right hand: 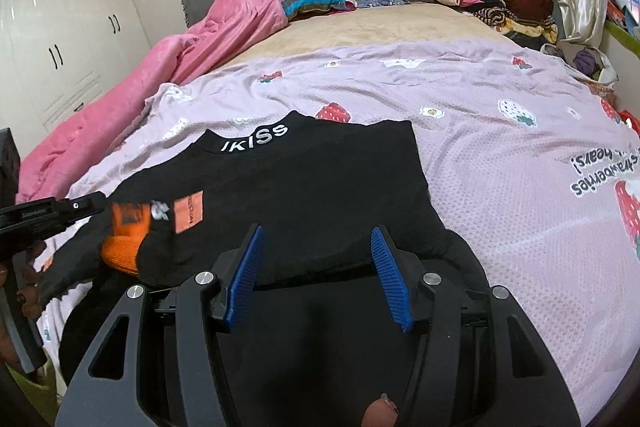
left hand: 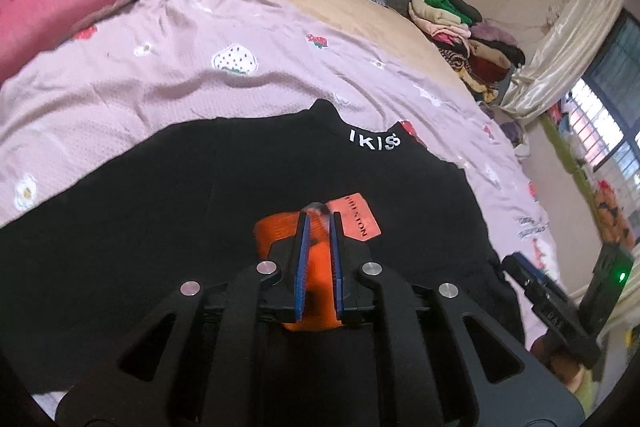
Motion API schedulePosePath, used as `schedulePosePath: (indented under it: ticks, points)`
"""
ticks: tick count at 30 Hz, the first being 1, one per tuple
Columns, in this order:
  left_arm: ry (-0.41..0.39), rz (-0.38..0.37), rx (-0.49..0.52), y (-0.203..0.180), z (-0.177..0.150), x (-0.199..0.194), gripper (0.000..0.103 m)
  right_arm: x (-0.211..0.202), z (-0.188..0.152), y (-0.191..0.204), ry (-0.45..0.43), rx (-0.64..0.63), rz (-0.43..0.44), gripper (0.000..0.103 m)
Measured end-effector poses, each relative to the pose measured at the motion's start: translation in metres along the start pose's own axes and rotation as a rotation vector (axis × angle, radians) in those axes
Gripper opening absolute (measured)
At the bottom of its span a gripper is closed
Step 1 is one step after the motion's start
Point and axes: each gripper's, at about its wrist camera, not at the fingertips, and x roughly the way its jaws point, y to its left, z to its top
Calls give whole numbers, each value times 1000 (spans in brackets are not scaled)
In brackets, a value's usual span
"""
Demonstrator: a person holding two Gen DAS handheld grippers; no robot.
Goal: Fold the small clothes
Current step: 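Lay the cuff on the sweater body with the left gripper and open, then move the left gripper to the orange cuff of the other sleeve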
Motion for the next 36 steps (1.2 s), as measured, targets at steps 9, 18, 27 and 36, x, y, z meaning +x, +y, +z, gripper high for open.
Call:
schedulePosePath:
  ticks: [9, 18, 27, 36]
  points:
    - [109, 30, 39, -3, -24, 30, 10, 26, 16, 19, 36, -100, -22, 55]
    - [177, 73, 44, 15, -45, 40, 20, 56, 13, 20, 117, -126, -34, 62]
    - [177, 88, 37, 19, -48, 30, 26, 78, -4, 1, 212, -98, -122, 66]
    - [89, 144, 46, 16, -40, -8, 55, 37, 0, 23, 113, -91, -24, 91]
